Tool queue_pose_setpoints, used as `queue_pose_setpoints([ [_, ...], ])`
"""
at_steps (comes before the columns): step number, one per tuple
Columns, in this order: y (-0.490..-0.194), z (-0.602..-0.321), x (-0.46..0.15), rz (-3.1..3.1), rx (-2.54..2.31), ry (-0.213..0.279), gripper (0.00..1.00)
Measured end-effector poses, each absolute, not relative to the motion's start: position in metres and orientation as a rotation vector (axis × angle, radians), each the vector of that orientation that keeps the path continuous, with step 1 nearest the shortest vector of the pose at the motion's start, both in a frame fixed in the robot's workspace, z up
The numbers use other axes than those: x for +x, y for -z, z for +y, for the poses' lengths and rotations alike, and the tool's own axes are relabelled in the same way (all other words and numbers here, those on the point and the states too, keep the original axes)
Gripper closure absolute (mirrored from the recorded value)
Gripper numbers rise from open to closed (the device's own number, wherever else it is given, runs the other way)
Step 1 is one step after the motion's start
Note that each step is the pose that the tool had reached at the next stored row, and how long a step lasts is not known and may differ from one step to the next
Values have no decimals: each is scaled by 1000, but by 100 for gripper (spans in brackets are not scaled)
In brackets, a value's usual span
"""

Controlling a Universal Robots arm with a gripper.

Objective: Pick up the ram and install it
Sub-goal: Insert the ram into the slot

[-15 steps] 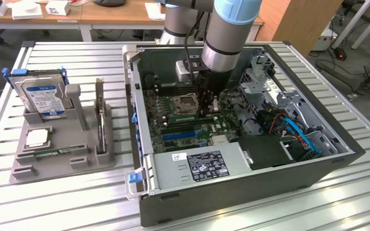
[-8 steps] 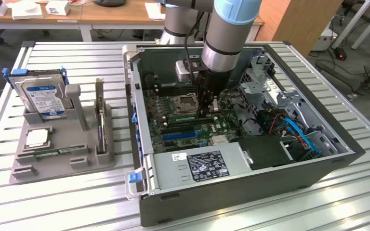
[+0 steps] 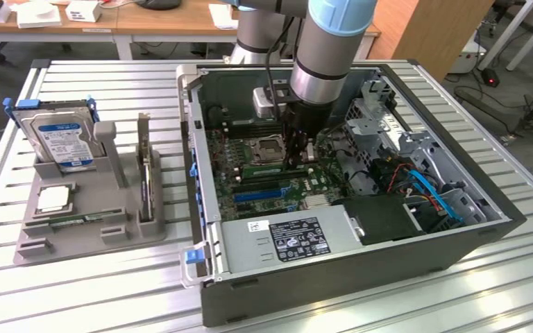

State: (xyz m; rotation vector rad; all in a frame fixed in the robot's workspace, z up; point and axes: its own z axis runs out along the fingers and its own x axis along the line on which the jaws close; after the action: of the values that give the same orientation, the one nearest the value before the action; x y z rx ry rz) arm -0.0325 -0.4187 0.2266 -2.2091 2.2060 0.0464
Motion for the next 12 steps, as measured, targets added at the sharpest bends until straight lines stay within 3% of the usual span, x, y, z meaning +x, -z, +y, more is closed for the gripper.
queue_pose_setpoints([
  [12, -226, -419, -32, 2206, -2209, -46, 89],
])
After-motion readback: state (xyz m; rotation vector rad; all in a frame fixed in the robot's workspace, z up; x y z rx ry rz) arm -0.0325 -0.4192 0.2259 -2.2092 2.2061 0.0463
